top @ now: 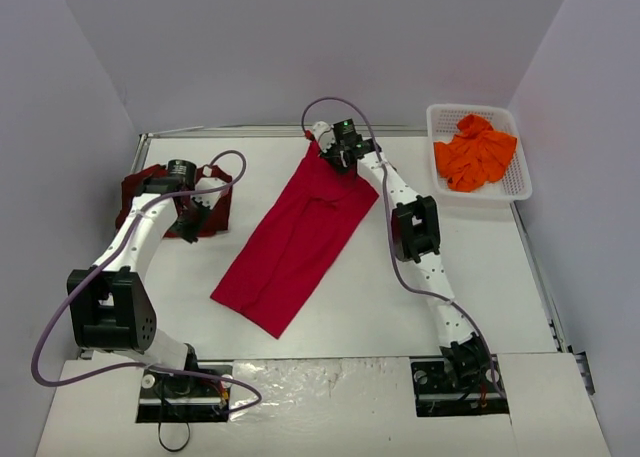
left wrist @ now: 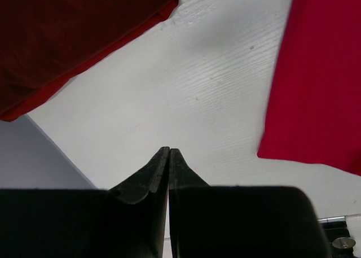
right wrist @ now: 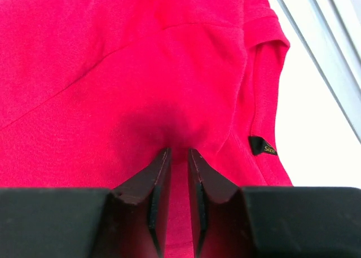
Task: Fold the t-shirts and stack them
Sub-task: Rotate the tshirt 90 degrees
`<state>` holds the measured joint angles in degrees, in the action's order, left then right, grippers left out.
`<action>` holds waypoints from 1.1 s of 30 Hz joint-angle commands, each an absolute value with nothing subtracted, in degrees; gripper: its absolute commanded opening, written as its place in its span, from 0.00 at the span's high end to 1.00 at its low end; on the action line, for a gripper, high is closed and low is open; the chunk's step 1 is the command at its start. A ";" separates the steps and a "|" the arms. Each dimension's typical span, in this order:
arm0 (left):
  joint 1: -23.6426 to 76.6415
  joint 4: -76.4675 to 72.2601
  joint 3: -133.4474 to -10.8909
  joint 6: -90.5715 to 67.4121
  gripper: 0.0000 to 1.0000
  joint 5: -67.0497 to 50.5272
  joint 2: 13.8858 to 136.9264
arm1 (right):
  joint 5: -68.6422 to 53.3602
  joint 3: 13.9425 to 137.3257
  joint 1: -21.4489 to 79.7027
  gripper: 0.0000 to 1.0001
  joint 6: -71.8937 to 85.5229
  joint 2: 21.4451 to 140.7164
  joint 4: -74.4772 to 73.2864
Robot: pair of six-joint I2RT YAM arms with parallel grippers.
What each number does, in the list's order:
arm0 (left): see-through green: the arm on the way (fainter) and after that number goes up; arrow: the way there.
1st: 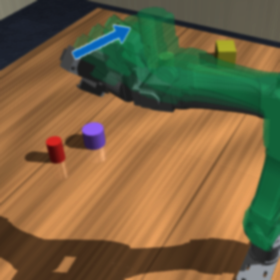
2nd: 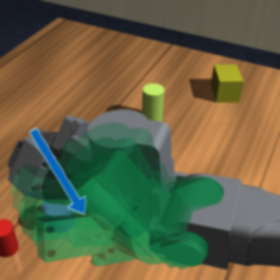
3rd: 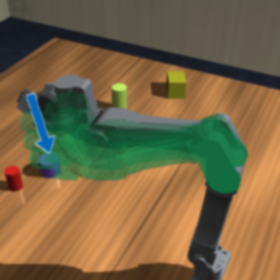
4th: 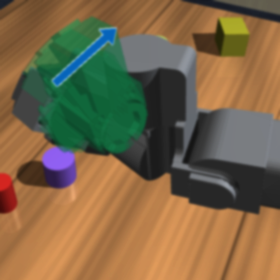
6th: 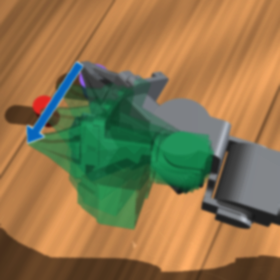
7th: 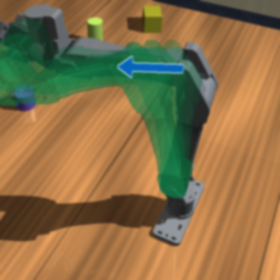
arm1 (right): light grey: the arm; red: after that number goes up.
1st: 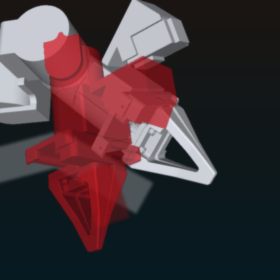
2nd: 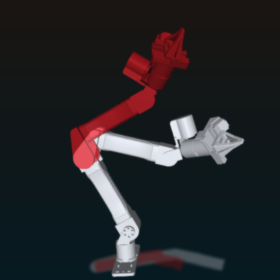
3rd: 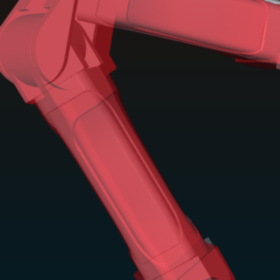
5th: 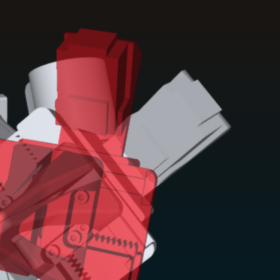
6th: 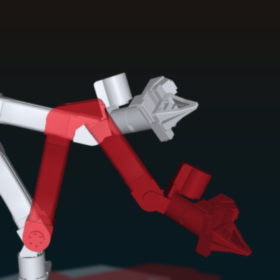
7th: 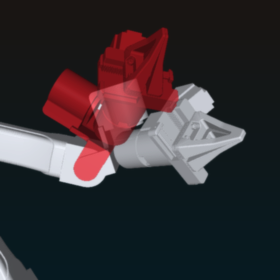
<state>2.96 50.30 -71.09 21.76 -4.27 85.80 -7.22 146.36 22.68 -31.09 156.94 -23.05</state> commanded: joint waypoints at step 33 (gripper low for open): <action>0.88 47.46 -70.05 21.27 0.98 -10.37 80.77 | -10.09 110.06 29.53 0.95 -26.11 114.01 -22.83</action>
